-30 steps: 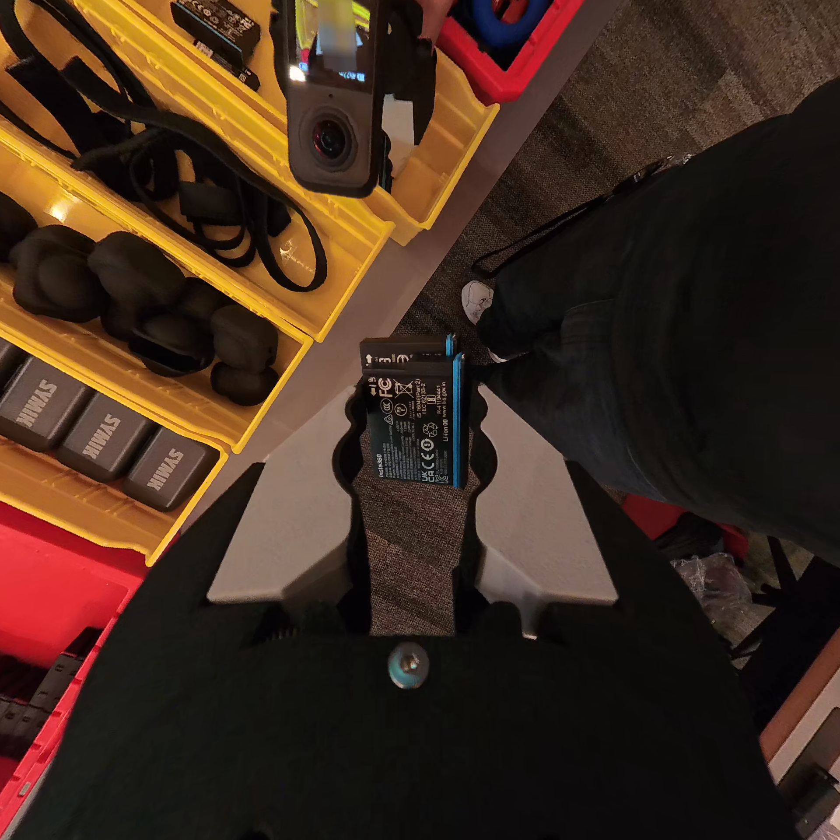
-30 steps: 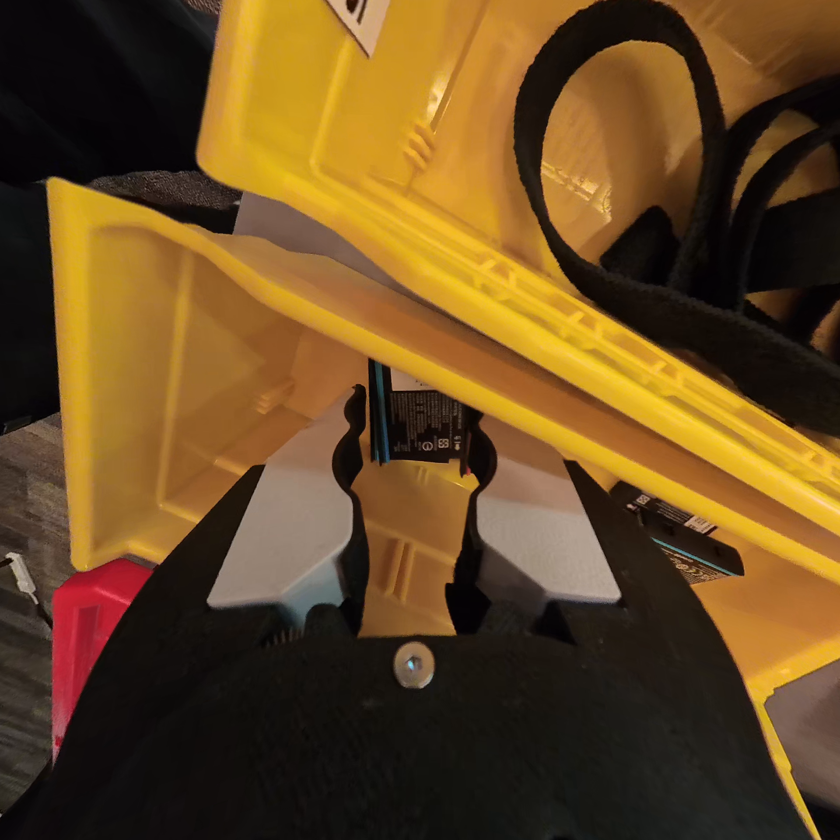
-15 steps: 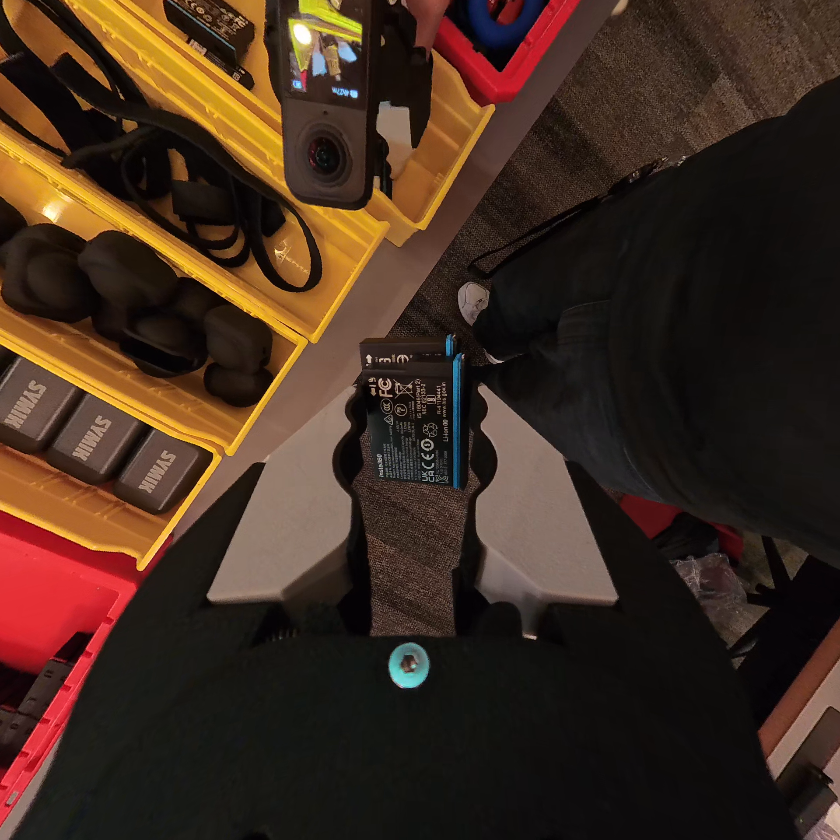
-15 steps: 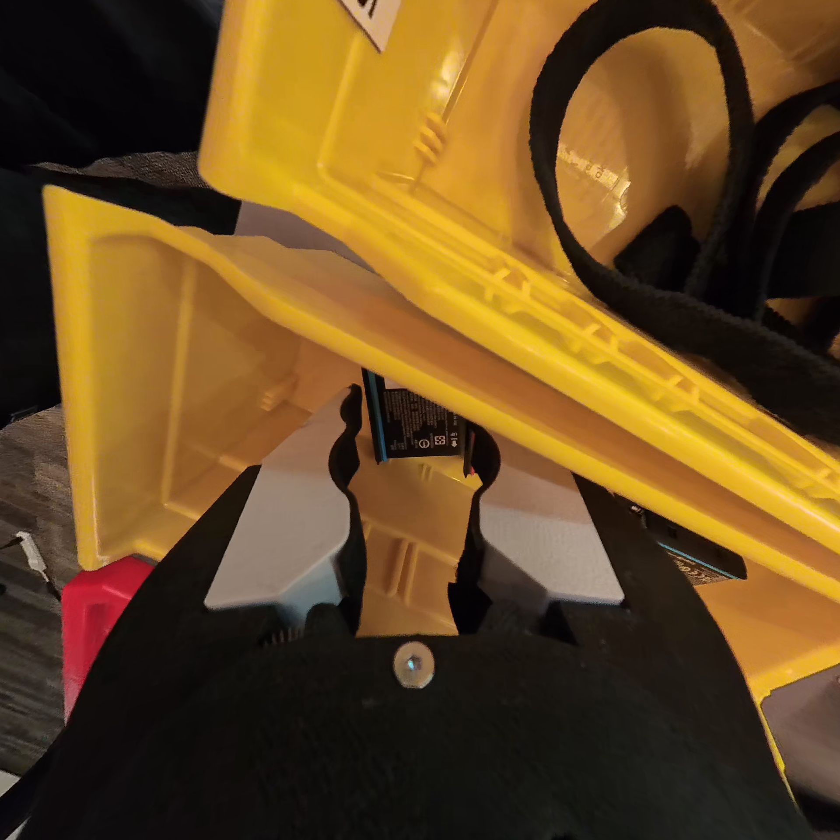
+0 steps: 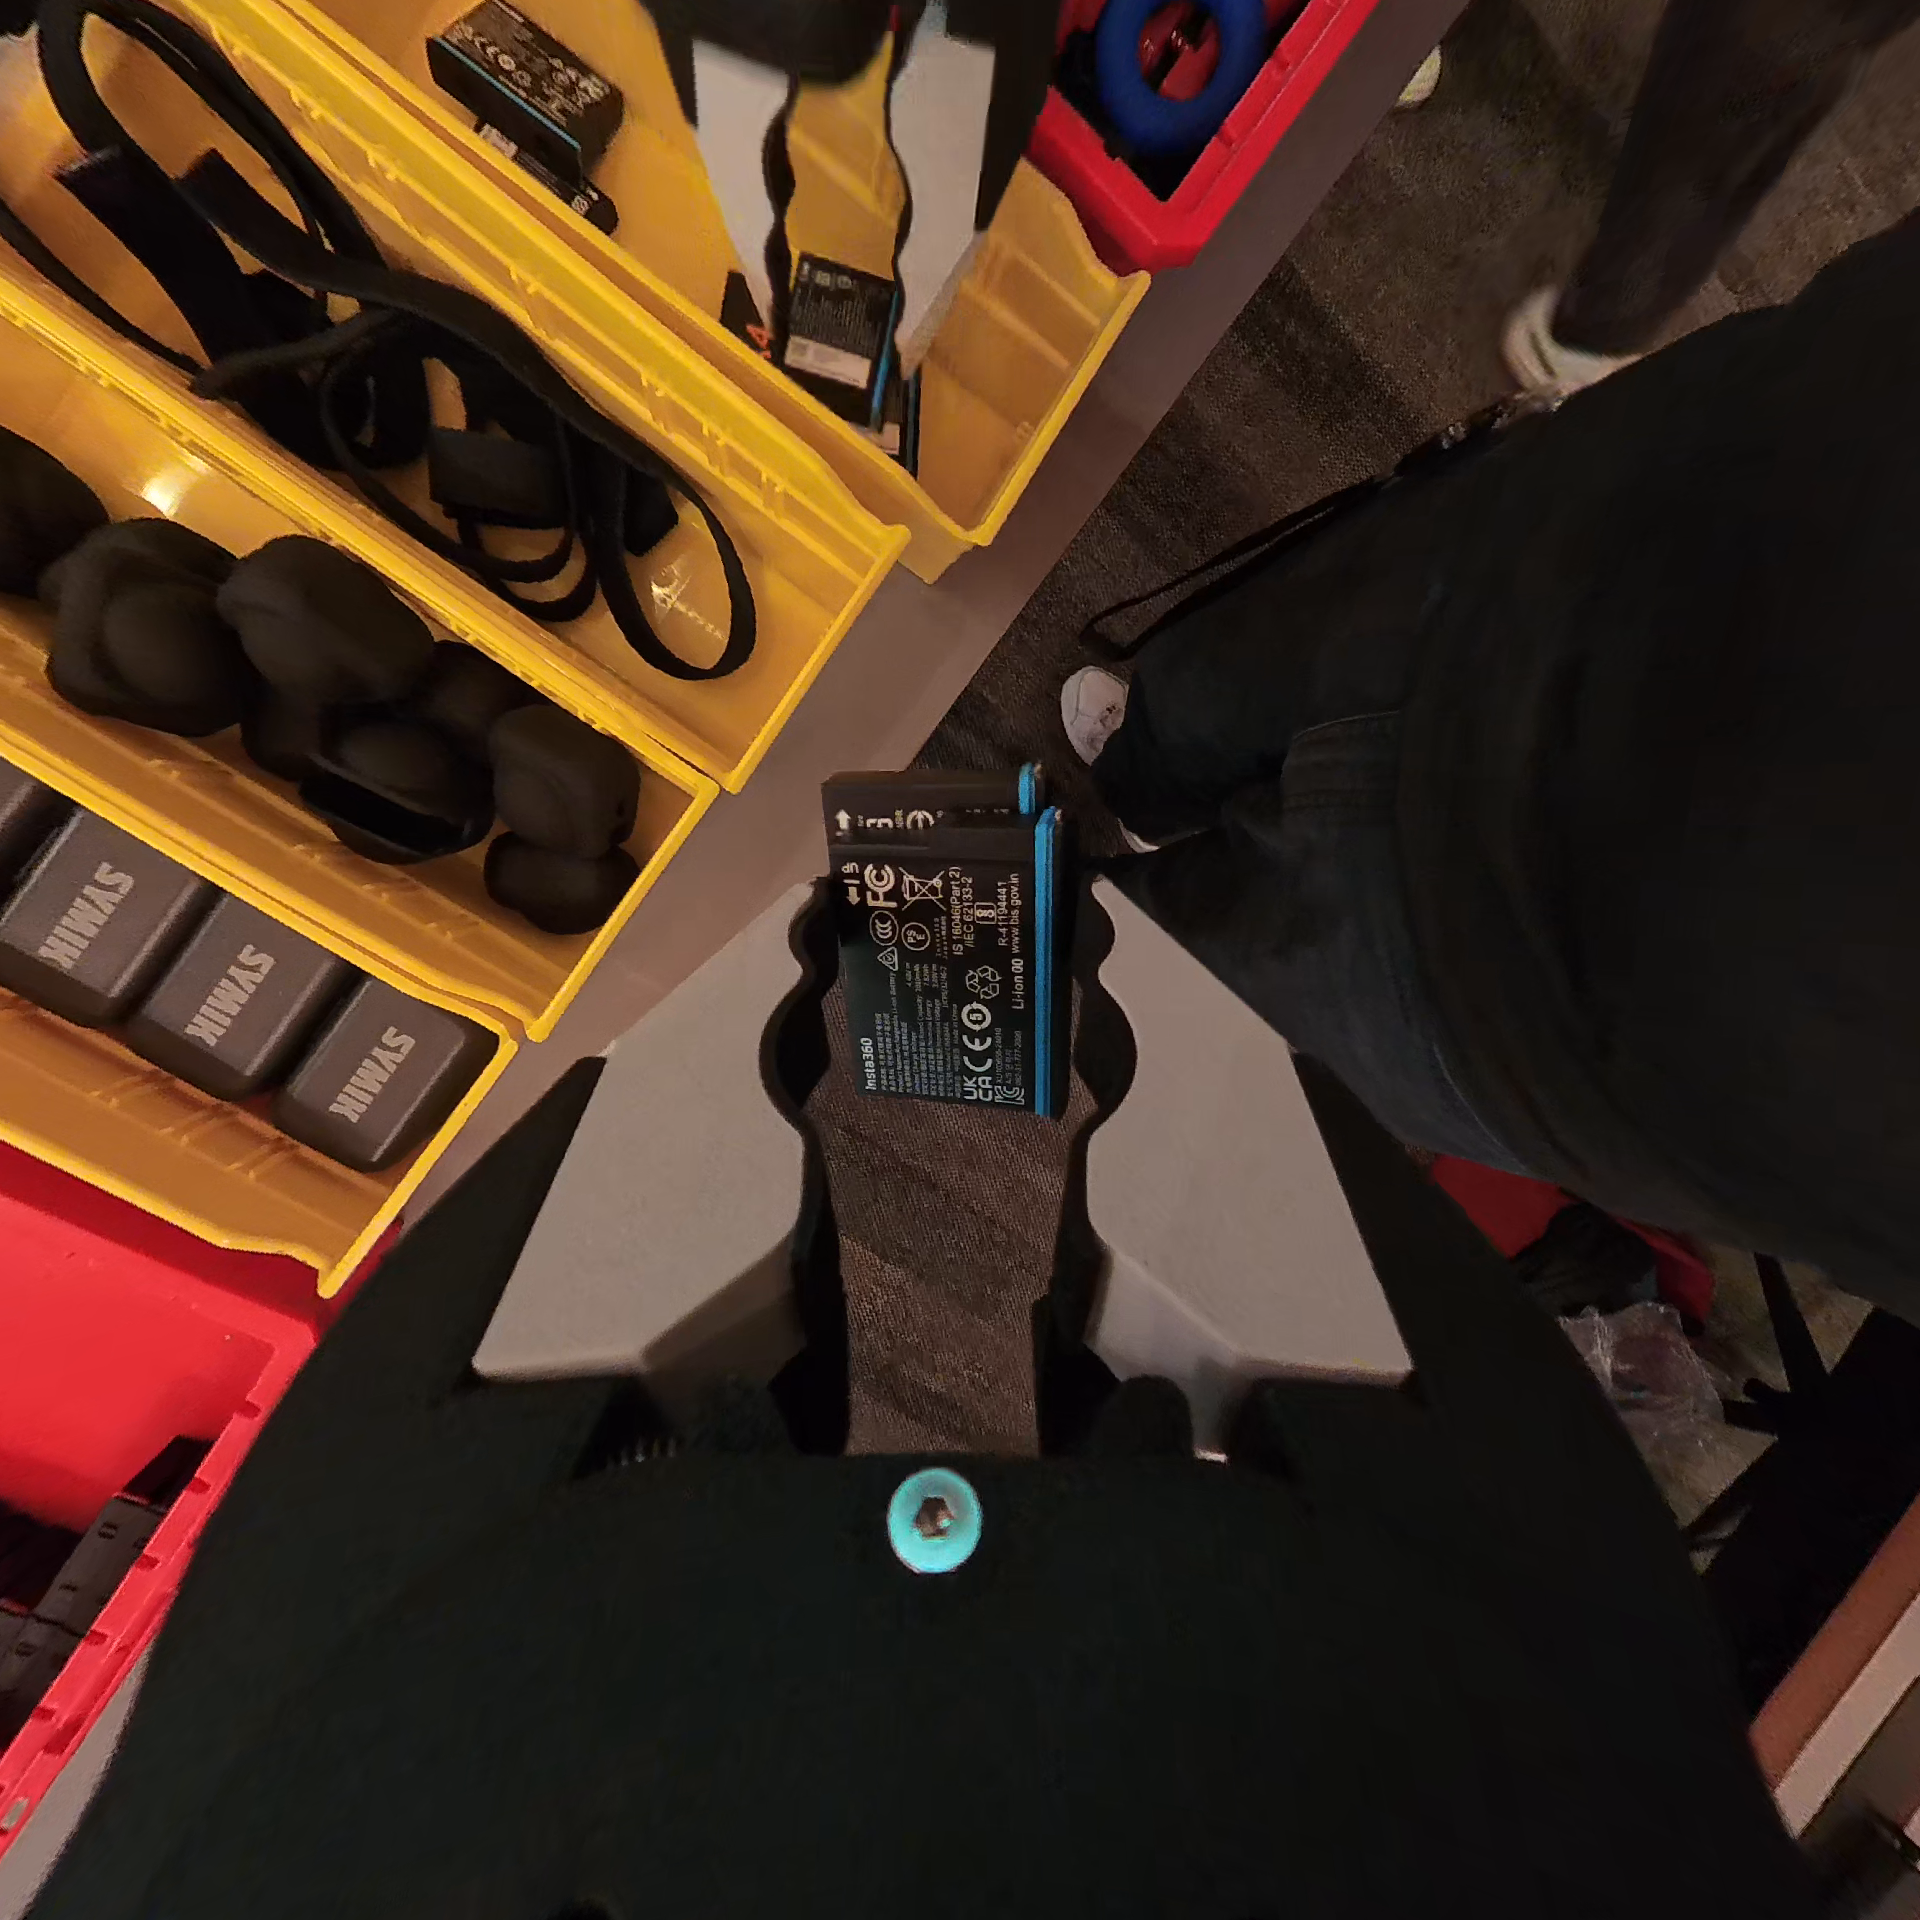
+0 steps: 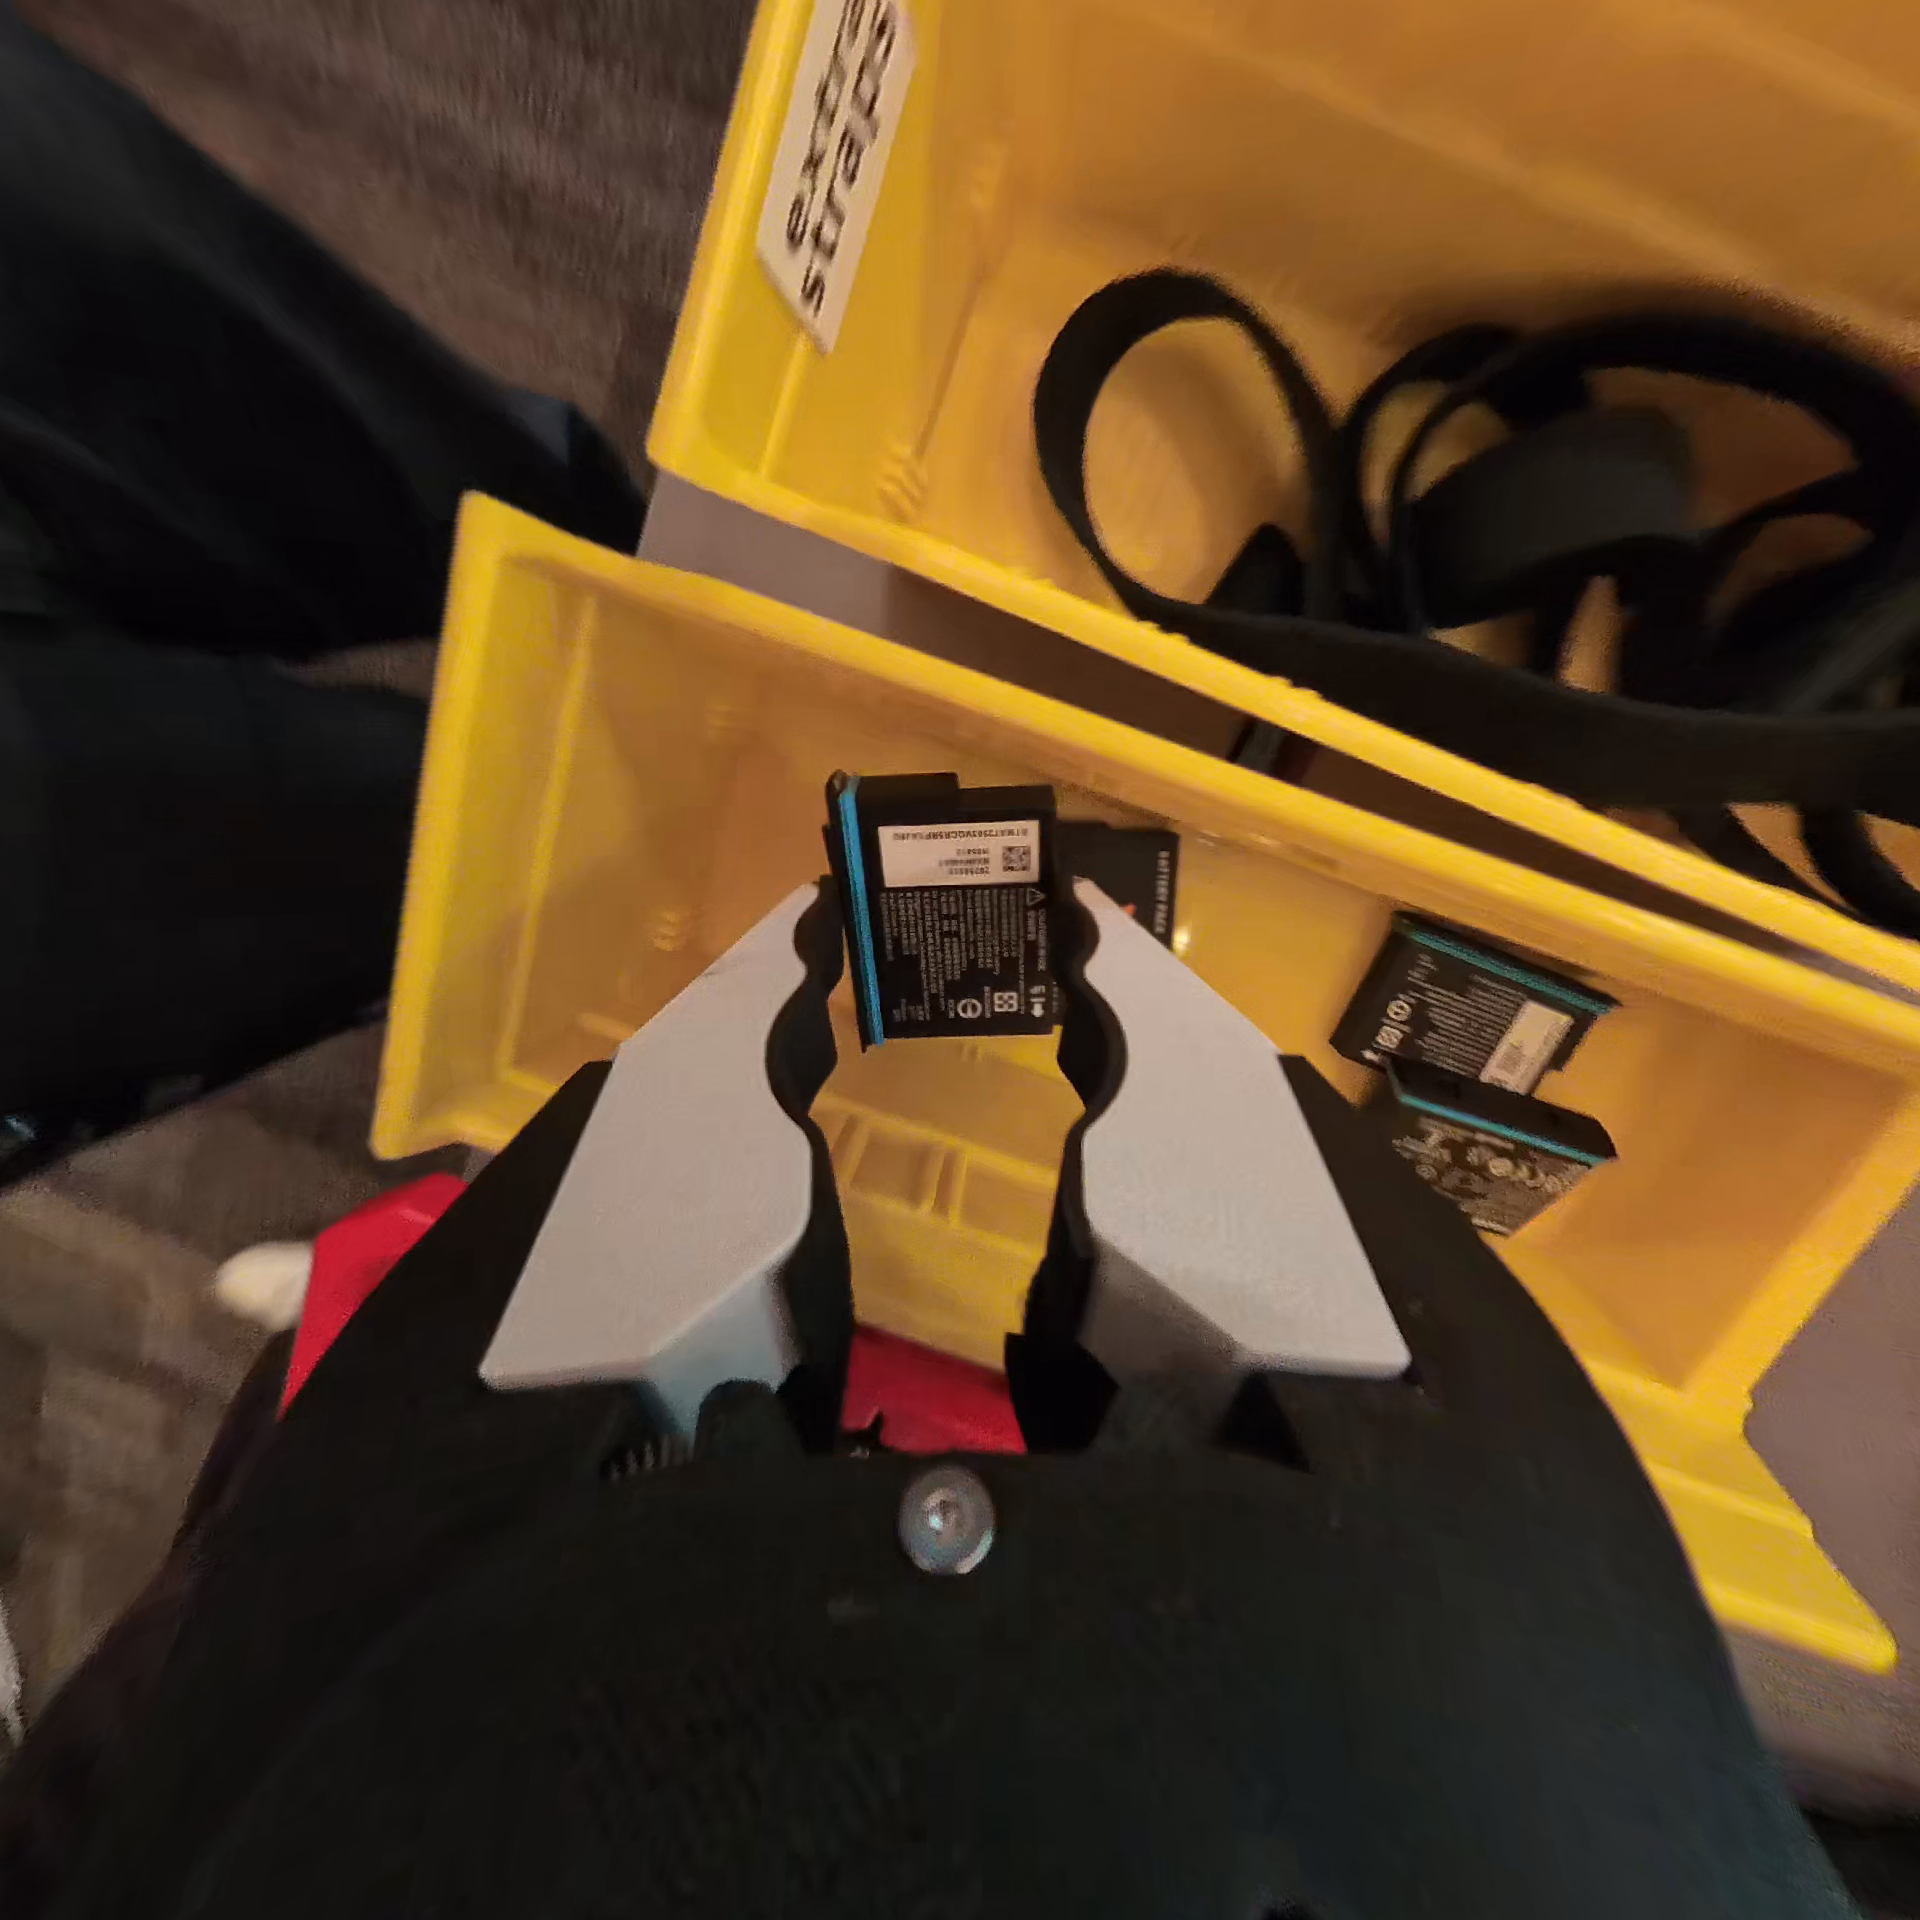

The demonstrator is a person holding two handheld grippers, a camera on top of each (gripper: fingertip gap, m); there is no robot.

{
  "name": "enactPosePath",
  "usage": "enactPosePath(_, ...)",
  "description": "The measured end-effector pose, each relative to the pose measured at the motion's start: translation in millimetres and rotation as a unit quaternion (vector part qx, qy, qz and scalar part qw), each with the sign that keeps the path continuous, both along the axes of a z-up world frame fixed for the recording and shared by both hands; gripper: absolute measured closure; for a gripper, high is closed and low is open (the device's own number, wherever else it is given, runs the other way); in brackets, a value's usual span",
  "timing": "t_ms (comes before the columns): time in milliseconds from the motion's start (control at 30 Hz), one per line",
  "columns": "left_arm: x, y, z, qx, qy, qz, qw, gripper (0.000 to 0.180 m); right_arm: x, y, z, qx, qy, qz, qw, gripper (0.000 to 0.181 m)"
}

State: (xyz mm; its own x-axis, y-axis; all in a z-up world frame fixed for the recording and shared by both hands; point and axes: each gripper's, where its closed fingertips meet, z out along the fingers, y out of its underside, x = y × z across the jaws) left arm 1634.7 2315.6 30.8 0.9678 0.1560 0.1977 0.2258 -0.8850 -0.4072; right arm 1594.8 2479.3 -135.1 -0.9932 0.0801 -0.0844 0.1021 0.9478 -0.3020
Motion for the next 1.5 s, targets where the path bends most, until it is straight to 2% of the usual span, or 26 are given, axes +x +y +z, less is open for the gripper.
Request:
enactPosePath(267,-4,10,4,0.003,0.016,0.009,1.000,0.136,-19,6,73,-0.127,0.052,-0.098,0.986,0.141)
enactPosePath(600,-18,-55,34,-0.001,0.046,0.045,0.998,0.136,-71,-110,193,-0.170,0.144,-0.029,0.974,0.141)
enactPosePath(867,-53,-269,49,-0.044,0.069,0.097,0.992,0.136,-132,-332,231,-0.188,0.188,0.030,0.964,0.141)
enactPosePath(1067,-96,-460,65,-0.091,0.068,0.126,0.986,0.136,-194,-518,250,-0.221,0.191,0.018,0.956,0.140)
enactPosePath(1500,-258,-789,83,-0.093,0.090,0.240,0.962,0.135,-368,-874,296,-0.270,0.175,0.065,0.945,0.141)
